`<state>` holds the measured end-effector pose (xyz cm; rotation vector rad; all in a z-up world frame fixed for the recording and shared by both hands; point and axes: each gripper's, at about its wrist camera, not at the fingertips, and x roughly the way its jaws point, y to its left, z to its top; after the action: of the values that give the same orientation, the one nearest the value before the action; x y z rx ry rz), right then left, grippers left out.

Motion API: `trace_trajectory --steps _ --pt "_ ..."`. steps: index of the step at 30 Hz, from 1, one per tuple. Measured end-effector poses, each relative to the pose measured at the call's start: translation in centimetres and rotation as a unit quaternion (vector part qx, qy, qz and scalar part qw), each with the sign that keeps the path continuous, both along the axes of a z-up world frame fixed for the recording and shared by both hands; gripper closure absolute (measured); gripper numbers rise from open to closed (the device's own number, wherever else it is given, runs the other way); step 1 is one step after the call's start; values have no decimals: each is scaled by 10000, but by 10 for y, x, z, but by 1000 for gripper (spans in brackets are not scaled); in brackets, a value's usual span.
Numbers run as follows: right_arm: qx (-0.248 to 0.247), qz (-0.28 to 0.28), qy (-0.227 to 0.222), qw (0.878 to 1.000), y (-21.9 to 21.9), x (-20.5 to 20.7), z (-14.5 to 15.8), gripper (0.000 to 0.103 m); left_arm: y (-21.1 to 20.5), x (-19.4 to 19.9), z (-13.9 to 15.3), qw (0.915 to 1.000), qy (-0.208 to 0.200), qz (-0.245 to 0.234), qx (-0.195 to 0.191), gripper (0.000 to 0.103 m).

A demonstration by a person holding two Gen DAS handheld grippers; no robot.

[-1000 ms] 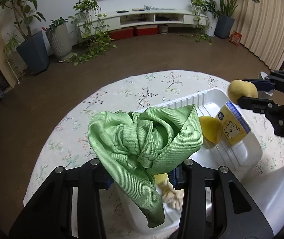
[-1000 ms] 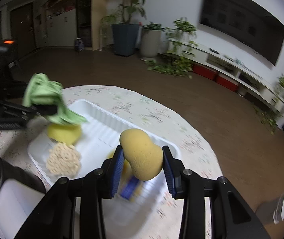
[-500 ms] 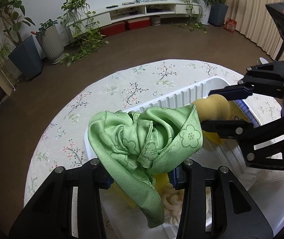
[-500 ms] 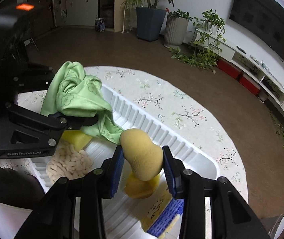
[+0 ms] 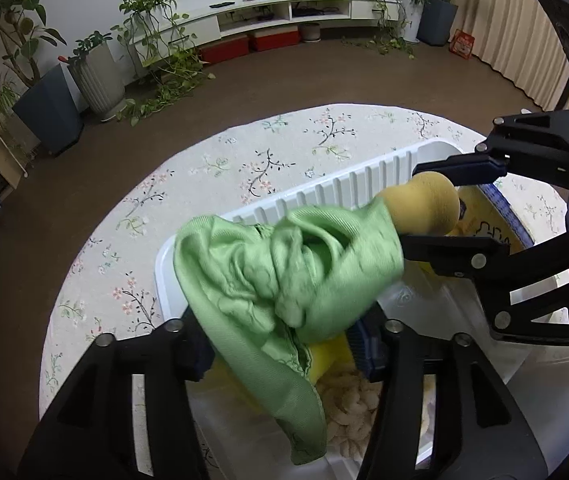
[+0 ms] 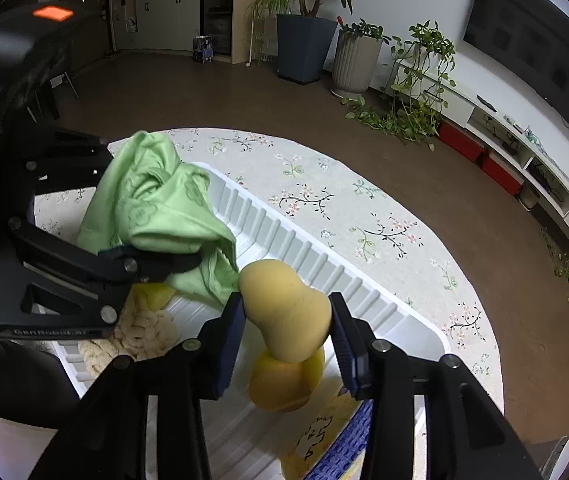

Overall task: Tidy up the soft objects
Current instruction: 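Carry the green cloth and gourd sponge into the white tray and release both, then move both tools back toward the tissue pack and knitted scrubbers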

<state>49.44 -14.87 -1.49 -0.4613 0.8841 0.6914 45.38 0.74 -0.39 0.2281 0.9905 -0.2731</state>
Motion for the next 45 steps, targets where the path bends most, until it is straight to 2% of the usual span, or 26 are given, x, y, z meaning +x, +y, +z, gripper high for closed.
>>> trace_trajectory --steps 3,11,17,19,21,22,28,36,45 --pt "-19 27 -42 10000 0 -1 -1 53 0 -1 -1 10000 -6 -28 -41 36" --pt "-69 -20 -133 9999 -1 -4 -2 48 3 -3 4 9999 -89 -56 -89 29" --pt "9 -39 -263 9996 -5 -9 8 29 7 -8 11 9997 -140 -8 -187 18" --pt "44 -54 -291 9996 -7 -10 12 27 9 -10 15 9996 -177 32 -212 13" --pt "64 -81 -331 9994 -8 -12 16 23 12 -12 18 9994 -216 87 -260 2" --pt "78 -96 -354 9993 -9 -13 18 18 15 -13 20 9992 -239 127 -308 0" --pt "174 -240 -510 9983 -18 -18 34 0 26 -22 34 9975 -478 318 -406 0" --pt "418 -701 -735 9940 -48 -27 61 0 49 -51 60 9917 -875 700 -628 0" --pt "910 -1352 -843 9830 -109 -67 87 0 67 -122 74 9839 -1148 1032 -898 0"
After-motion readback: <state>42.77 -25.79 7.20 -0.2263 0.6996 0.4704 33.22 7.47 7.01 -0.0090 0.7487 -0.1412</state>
